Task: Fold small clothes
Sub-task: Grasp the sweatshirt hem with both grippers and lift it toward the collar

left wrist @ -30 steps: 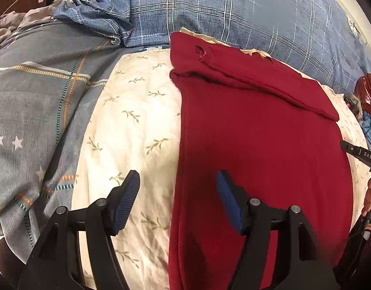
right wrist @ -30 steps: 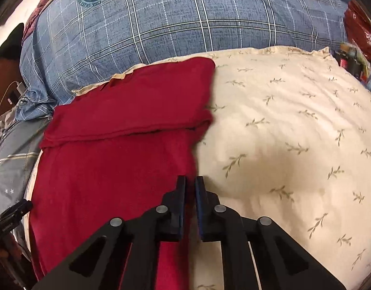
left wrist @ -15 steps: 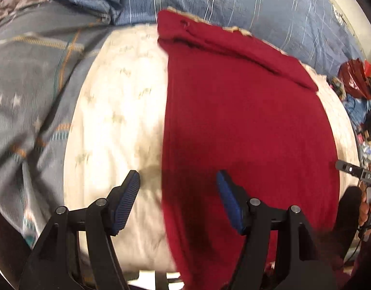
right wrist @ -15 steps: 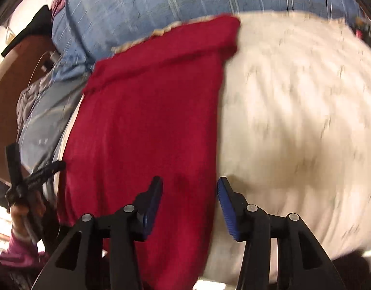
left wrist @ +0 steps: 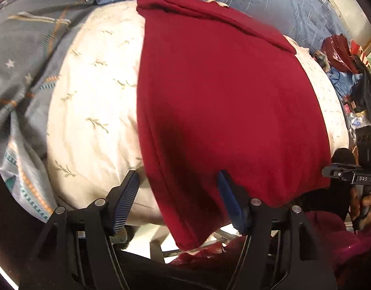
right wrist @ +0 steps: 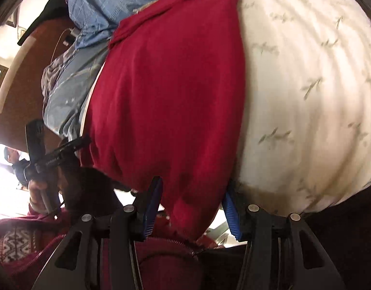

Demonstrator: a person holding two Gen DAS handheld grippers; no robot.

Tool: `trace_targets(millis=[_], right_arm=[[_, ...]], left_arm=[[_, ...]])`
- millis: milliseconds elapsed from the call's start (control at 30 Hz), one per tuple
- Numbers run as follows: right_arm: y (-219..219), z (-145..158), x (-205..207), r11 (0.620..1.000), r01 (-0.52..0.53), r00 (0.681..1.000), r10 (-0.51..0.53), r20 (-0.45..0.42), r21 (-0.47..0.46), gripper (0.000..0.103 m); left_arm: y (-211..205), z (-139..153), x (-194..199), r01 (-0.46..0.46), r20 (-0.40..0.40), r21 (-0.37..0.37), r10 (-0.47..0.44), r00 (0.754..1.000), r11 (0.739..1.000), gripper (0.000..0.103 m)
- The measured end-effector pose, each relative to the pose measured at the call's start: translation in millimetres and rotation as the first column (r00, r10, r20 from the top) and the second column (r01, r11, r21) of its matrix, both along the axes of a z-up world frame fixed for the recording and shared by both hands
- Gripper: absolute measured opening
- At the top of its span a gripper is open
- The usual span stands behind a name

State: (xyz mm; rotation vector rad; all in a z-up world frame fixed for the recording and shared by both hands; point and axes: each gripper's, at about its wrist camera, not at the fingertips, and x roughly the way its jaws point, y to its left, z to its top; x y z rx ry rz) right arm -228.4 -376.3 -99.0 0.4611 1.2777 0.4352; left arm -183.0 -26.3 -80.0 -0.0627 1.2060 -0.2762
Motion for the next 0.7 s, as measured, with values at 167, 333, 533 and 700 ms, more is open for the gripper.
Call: trace_targets(millis=[167, 333, 533, 700], right_arm=[[3.8, 1.5, 3.4, 1.0, -0.018, 1.0, 0.018, 0.002, 0.0, 0.049], [8.2, 1.2, 5.6, 1.0, -0.028, 1.0, 0.028, -0.006, -0.013, 0.05], [5.1, 7.5, 5.7, 0.999, -0.021, 1.0, 0.021, 0.004, -0.042, 0.05], [6.5, 5.3, 3.5, 0.999, -0.009, 1.0, 0.009, 0.014, -0.048, 0.037]], left_arm=[[-3.2, -1.4, 1.5, 0.002, 0.003, 0.018, -0.002, 1.0, 1.0, 0.066], [-5.6, -2.1, -0.5, 0.004, 0.005, 0.037, -0.004, 1.0, 0.999, 0.066], [-3.9, -0.6, -4.0, -0.002, -0.006, 0.035, 0.003, 1.0, 0.999, 0.066], [0.0, -1.5, -6.3, 0.001, -0.017, 0.027, -0.001, 1.0, 1.0, 0.067]])
